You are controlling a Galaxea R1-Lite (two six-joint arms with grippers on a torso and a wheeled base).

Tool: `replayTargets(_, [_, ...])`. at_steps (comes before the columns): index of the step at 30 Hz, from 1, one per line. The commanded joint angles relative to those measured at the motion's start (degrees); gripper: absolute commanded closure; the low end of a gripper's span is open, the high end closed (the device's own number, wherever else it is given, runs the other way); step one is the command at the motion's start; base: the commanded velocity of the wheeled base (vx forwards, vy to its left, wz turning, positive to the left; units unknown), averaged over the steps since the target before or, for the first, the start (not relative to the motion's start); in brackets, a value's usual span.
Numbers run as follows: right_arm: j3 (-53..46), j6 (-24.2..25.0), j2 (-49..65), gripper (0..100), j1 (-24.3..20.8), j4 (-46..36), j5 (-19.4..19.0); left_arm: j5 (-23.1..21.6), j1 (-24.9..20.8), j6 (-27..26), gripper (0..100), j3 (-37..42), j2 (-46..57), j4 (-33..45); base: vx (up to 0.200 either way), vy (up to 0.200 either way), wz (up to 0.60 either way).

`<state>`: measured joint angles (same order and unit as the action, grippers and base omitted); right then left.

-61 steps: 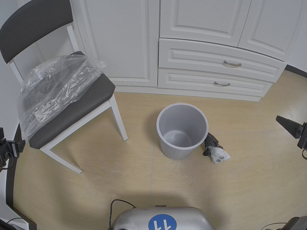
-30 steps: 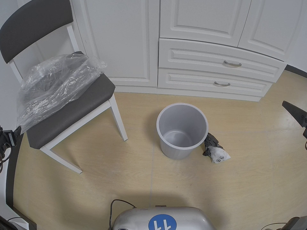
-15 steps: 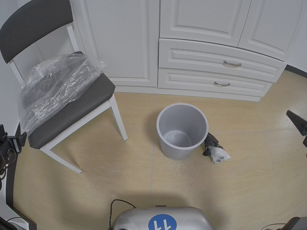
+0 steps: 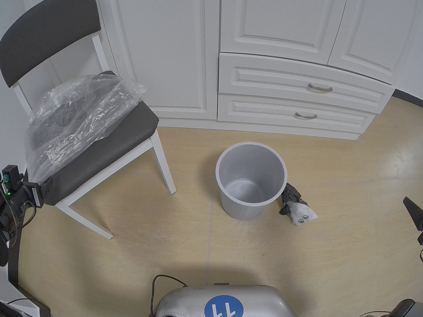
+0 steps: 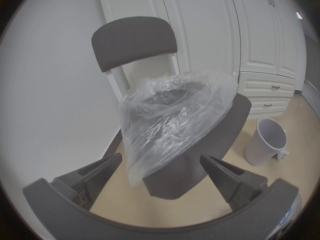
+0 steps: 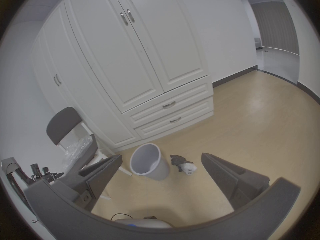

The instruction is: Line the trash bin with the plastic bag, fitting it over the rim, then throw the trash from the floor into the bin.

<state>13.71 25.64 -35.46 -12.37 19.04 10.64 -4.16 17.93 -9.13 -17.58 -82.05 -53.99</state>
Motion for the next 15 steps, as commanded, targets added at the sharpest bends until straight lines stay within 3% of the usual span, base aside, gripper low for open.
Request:
replayTargets(1, [0.9,-0.1,4.7,0,3.7,-1.0,1.6,1.0,-2.6,0.3,0,-1.5,2.8,-0.1,0.000,0.000,0.00])
replayTargets(6, [1.8,-0.5,7.4,0,8.8,-1.9,1.5,1.0,-3.0,0.4,0,-0.4,7.5,1.0,0.000,0.000,0.00])
replayTargets(15, [2.0,-0.4,11.5,0,8.9,-3.7,1.4,1.0,-3.3,0.2,0,-1.4,10.1,3.5,0.000,0.000,0.00])
